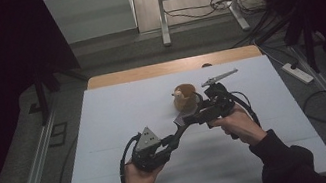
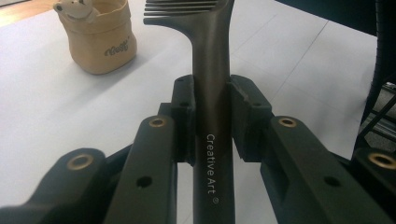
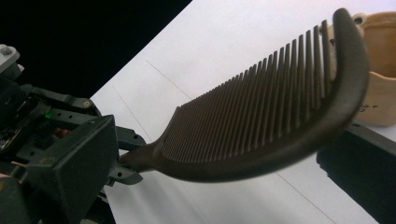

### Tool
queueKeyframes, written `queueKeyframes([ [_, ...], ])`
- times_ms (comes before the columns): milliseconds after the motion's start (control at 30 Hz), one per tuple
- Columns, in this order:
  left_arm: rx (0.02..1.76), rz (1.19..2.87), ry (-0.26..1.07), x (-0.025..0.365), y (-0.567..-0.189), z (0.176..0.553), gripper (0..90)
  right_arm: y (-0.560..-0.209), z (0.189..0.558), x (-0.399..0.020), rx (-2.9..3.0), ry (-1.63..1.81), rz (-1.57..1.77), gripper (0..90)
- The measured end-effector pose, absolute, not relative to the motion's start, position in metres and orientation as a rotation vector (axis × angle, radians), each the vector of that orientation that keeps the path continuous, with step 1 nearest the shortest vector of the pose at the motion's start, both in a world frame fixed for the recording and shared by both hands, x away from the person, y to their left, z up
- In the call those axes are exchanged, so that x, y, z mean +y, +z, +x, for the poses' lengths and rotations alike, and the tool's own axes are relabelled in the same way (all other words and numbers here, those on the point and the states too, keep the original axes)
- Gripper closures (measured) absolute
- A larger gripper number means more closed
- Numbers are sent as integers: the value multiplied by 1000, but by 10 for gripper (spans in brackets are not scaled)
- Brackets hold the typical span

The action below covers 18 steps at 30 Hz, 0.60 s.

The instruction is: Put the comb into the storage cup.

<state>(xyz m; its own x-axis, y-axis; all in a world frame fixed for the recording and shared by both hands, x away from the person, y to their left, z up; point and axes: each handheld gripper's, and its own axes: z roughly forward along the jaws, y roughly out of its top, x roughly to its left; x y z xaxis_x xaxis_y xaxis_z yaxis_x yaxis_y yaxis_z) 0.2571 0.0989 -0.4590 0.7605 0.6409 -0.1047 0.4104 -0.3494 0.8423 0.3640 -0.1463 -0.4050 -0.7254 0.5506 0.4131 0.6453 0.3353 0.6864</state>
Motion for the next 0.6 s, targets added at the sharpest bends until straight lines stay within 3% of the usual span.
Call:
queueKeyframes([
  [367, 781, 1948, 335, 98, -463, 251, 720, -405, 366, -152, -2361, -1375, -1151, 11],
  [533, 777, 1937, 365, 98, -464, 249, 720, -405, 365, -154, -2351, -1388, -1136, 153],
  [567, 780, 1935, 372, 97, -465, 248, 720, -404, 365, -155, -2336, -1397, -1117, 290],
  [600, 780, 1938, 373, 97, -465, 248, 720, -404, 365, -155, -2336, -1397, -1117, 290],
])
